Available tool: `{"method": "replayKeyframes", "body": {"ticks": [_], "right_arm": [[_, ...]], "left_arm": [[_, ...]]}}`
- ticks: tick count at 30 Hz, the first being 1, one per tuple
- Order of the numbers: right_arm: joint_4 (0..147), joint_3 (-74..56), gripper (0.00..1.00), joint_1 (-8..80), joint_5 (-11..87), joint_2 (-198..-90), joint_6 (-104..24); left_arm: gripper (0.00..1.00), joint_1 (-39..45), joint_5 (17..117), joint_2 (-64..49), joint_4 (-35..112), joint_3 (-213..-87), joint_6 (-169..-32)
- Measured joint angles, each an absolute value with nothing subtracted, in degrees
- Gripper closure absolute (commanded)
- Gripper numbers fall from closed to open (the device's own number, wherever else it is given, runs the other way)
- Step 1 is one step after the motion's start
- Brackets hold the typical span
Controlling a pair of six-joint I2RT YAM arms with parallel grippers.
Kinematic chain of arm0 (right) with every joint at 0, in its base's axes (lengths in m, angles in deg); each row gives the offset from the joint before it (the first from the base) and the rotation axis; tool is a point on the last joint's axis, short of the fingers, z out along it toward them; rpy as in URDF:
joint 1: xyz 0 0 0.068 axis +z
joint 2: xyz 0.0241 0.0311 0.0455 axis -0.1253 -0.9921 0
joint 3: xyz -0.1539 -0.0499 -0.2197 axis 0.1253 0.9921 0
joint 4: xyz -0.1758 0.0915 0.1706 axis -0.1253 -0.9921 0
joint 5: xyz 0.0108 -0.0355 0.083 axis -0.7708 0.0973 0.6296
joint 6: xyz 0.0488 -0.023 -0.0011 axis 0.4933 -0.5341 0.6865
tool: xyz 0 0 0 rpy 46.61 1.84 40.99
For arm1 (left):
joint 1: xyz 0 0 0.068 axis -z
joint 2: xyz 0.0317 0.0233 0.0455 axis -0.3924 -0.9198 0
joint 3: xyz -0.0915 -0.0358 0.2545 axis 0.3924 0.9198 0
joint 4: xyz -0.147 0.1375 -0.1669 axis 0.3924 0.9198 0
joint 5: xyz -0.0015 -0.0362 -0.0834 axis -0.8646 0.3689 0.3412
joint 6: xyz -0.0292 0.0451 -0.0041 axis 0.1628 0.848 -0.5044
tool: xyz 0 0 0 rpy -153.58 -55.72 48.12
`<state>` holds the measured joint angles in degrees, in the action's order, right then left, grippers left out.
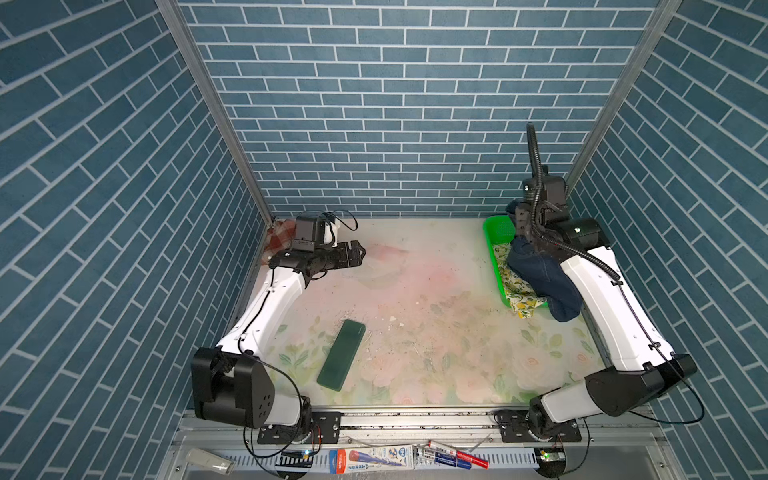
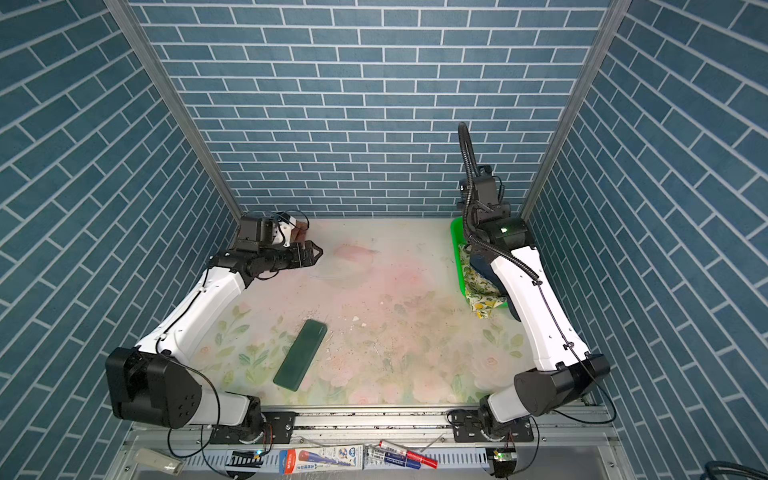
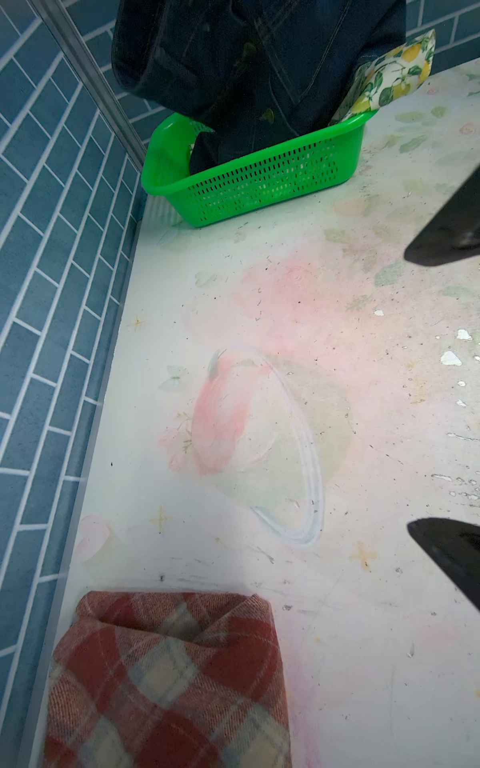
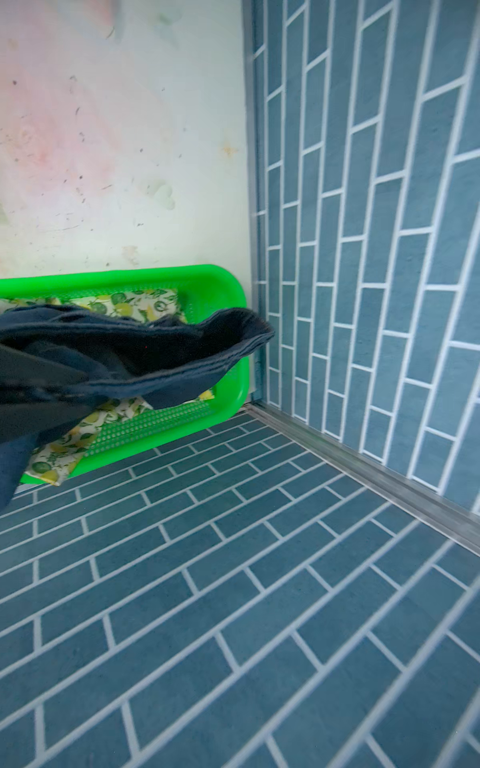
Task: Fold and stack the skirts
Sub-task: 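Pull the denim garment from the basket onto the table with the right gripper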
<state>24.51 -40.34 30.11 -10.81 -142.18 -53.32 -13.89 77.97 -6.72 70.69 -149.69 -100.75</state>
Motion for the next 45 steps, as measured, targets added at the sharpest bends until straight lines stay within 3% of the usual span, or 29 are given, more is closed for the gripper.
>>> {"method": "replayKeyframes", "body": {"ticks": [4, 11, 13, 24, 30, 39, 45], "right_arm": [[22.61, -54.5, 1.0, 31.29, -9.67, -147.42, -55.22], [17.98, -91.11, 1.0, 39.6, -10.04, -164.47, -61.47], [18.85, -92.82, 1.0, 42.59, -10.37, -165.74, -63.51], [27.4, -86.85, 1.0, 56.06, -3.29, -165.06, -68.03], [30.32, -84.71, 1.0, 59.14, 2.2, -164.21, -67.22], [33.56, -63.22, 1.0, 54.24, 2.28, -157.45, -62.63], [42.13, -30.92, 1.0, 52.28, 5.43, -140.91, -58.98]], "left_arm": [[0.05, -15.2, 78.24, -6.72, 70.21, -149.03, -100.9], [0.06, -16.93, 78.43, -6.81, 69.88, -148.75, -100.96], [0.06, -17.59, 78.43, -7.09, 69.79, -148.75, -100.99], [0.07, -20.73, 79.88, -8.71, 68.66, -148.12, -102.28], [0.07, -21.39, 80.58, -8.84, 68.18, -148.12, -102.91], [0.07, -25.39, 81.71, -8.88, 66.87, -146.63, -104.88], [0.09, -26.13, 82.35, -8.88, 65.9, -146.28, -105.99]]}}
